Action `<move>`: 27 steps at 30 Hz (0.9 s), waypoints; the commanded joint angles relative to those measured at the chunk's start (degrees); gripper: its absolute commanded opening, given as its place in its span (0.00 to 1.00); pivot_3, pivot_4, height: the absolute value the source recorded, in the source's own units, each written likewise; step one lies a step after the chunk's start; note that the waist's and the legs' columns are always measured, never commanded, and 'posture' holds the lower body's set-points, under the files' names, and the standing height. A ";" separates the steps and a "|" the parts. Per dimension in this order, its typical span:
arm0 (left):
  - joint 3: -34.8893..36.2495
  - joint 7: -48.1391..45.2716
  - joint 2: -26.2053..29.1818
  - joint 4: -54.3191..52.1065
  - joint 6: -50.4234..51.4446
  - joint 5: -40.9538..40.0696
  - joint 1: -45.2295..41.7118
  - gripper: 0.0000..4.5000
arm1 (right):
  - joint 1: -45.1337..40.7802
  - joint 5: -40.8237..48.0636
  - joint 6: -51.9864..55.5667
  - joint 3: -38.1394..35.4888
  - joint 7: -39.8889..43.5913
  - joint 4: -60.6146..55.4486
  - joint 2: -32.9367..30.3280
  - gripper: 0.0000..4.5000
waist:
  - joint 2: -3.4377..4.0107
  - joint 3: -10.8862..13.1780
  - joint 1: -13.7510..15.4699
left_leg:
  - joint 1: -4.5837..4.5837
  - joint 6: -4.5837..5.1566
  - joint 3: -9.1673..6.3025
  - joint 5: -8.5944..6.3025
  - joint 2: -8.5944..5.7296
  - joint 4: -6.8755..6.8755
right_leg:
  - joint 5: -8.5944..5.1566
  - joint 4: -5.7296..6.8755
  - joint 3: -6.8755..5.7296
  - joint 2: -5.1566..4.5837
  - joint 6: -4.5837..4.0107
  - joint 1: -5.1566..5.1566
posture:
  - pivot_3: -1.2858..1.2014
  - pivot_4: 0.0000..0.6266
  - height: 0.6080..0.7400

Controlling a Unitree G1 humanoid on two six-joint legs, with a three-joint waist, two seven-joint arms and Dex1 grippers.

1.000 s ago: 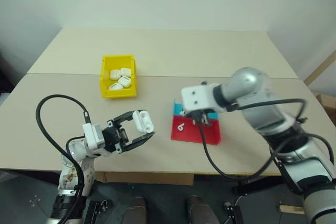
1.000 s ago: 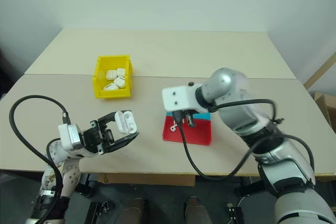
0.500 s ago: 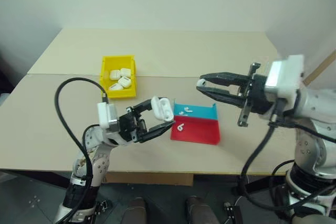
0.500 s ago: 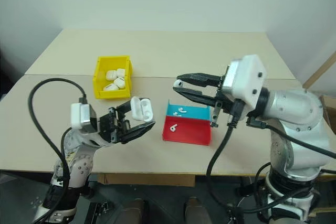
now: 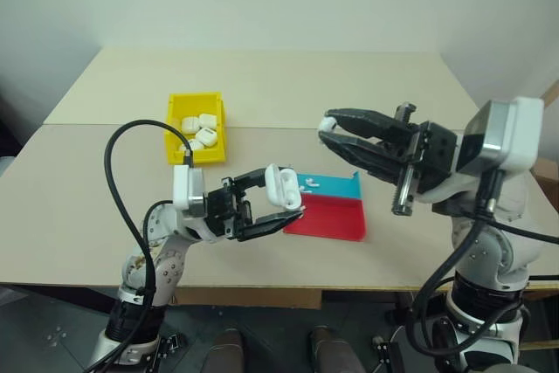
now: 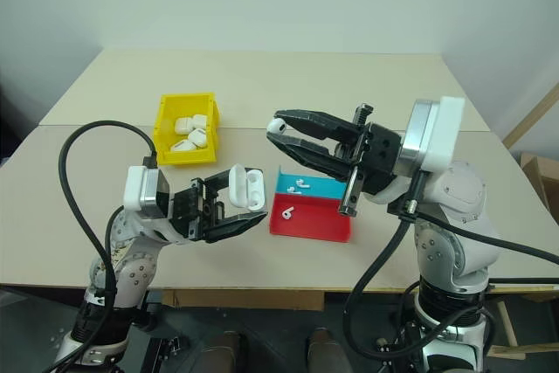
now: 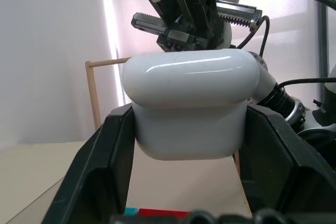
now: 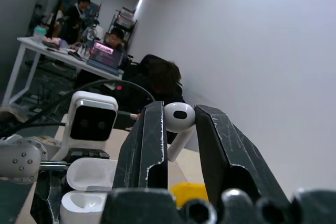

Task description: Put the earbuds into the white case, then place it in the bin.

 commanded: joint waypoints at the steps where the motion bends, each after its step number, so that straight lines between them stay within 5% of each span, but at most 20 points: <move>1: 0.12 -1.45 0.14 -2.69 0.57 -2.02 -0.70 0.62 | 0.30 1.72 -3.95 1.70 3.10 0.95 -1.02 0.14 | 0.00 0.00 0.00 | 0.00 0.00 0.00 0.00 0.00 0.00 | 0.00 0.00 0.00 0.00 0.00 0.00 | 0.52 0.24 1.00; 27: 0.24 -2.00 0.67 -3.43 2.18 -1.57 -1.91 0.62 | -3.01 -3.75 -16.74 11.90 9.32 11.84 -2.39 0.14 | 0.01 0.01 0.05 | 0.00 0.00 -0.02 0.00 0.00 0.00 | 0.00 -0.02 -0.01 0.00 0.00 0.00 | 0.52 0.24 1.00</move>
